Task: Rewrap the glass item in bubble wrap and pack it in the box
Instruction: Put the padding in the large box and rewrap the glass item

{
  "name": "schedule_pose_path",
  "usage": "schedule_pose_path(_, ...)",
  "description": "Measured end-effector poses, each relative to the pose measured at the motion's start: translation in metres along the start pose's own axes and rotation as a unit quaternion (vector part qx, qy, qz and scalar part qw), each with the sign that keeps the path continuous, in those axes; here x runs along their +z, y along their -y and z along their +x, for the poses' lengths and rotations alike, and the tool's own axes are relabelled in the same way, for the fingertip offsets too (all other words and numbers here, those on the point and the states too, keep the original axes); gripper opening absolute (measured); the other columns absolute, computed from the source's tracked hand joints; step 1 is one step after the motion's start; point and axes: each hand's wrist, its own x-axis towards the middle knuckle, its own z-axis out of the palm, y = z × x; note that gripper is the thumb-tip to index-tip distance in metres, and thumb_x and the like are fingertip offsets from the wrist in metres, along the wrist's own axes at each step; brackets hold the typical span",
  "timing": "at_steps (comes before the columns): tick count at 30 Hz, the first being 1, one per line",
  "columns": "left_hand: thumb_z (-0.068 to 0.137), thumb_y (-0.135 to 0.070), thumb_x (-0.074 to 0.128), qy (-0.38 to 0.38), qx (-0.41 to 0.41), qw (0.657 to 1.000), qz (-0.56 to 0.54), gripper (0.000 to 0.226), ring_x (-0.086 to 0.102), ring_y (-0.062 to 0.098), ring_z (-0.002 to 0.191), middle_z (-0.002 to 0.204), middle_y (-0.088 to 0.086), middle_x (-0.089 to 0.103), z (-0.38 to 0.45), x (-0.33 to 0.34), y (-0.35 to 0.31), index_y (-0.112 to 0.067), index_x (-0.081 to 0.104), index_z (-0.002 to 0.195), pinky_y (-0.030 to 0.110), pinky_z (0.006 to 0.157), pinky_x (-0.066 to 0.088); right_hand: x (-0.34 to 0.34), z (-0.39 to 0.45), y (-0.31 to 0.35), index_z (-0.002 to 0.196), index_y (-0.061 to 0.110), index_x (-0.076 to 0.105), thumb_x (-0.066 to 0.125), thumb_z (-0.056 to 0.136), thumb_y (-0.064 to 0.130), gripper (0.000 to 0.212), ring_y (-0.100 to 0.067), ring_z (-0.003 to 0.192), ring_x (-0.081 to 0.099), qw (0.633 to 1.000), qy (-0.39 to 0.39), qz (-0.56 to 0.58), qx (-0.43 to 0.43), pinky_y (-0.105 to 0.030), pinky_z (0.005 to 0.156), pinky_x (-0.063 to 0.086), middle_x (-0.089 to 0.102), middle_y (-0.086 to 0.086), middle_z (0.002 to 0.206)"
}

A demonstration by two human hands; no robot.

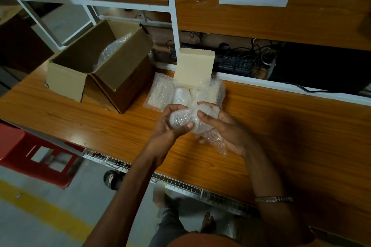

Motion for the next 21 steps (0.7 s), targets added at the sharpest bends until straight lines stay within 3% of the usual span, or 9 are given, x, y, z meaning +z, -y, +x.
schedule_pose_path(3, 0.094, -0.010, 0.075, 0.008, 0.012, 1.000, 0.026, 0.050, 0.075, 0.028, 0.114, 0.134, 0.010, 0.068, -0.005, 0.008, 0.002, -0.019, 0.052, 0.137, 0.034, 0.093, 0.062, -0.003, 0.001, -0.002, 0.141, 0.016, 0.059, 0.075, 0.093, 0.027, 0.052, -0.030, 0.100, 0.070, 0.999, -0.010, 0.028, -0.039, -0.030, 0.064, 0.059, 0.073, -0.016, 0.128)
schedule_pose_path(6, 0.097, -0.044, 0.072, 0.004, 0.002, 0.999, 0.042, 0.050, 0.068, 0.026, 0.125, 0.140, 0.004, 0.065, -0.007, 0.006, 0.003, -0.029, 0.057, 0.142, 0.043, 0.104, 0.059, -0.013, 0.000, -0.001, 0.144, 0.016, 0.059, 0.077, 0.090, 0.018, 0.057, -0.030, 0.108, 0.069, 0.996, -0.011, 0.027, -0.089, -0.028, 0.066, 0.060, 0.068, -0.016, 0.136)
schedule_pose_path(8, 0.101, -0.058, 0.062, 0.019, -0.029, 0.998, 0.050, 0.052, 0.066, 0.023, 0.130, 0.140, 0.001, 0.068, -0.005, 0.004, 0.001, -0.029, 0.060, 0.144, 0.038, 0.107, 0.056, -0.016, -0.001, -0.002, 0.143, 0.019, 0.060, 0.076, 0.089, 0.012, 0.057, -0.028, 0.108, 0.070, 0.994, -0.012, 0.006, -0.112, -0.027, 0.066, 0.061, 0.065, -0.013, 0.138)
schedule_pose_path(11, 0.100, -0.043, 0.063, 0.047, -0.057, 0.996, 0.057, 0.046, 0.071, 0.019, 0.123, 0.131, 0.003, 0.075, -0.001, 0.001, -0.002, -0.018, 0.064, 0.139, 0.031, 0.103, 0.058, -0.015, -0.002, -0.004, 0.141, 0.019, 0.061, 0.075, 0.088, 0.005, 0.057, -0.025, 0.108, 0.072, 0.993, 0.003, -0.018, -0.119, -0.028, 0.068, 0.063, 0.062, -0.015, 0.141)
schedule_pose_path(15, 0.100, -0.032, 0.068, 0.074, -0.075, 0.993, 0.043, 0.041, 0.071, 0.028, 0.124, 0.131, 0.008, 0.074, 0.001, -0.005, 0.003, -0.018, 0.065, 0.139, 0.050, 0.109, 0.055, -0.016, -0.004, -0.002, 0.139, 0.016, 0.063, 0.075, 0.085, 0.001, 0.057, -0.029, 0.127, 0.067, 0.992, 0.021, -0.020, -0.121, -0.040, 0.086, 0.064, 0.065, -0.010, 0.141)
schedule_pose_path(18, 0.103, -0.027, 0.066, 0.049, -0.048, 0.998, 0.014, 0.040, 0.069, 0.031, 0.127, 0.136, 0.012, 0.071, 0.000, -0.002, 0.011, -0.013, 0.062, 0.141, 0.055, 0.109, 0.054, -0.010, -0.002, 0.001, 0.144, 0.015, 0.060, 0.073, 0.086, 0.000, 0.061, -0.029, 0.132, 0.064, 0.992, 0.028, -0.014, -0.122, -0.043, 0.095, 0.062, 0.065, -0.010, 0.144)
schedule_pose_path(21, 0.105, -0.025, 0.063, -0.001, -0.001, 1.000, 0.022, 0.033, 0.072, 0.030, 0.121, 0.131, 0.011, 0.074, -0.001, 0.004, 0.015, -0.010, 0.063, 0.135, 0.048, 0.104, 0.059, -0.003, 0.003, -0.004, 0.152, 0.019, 0.053, 0.070, 0.092, 0.001, 0.065, -0.028, 0.136, 0.061, 0.992, 0.030, -0.002, -0.119, -0.043, 0.100, 0.059, 0.062, -0.008, 0.149)
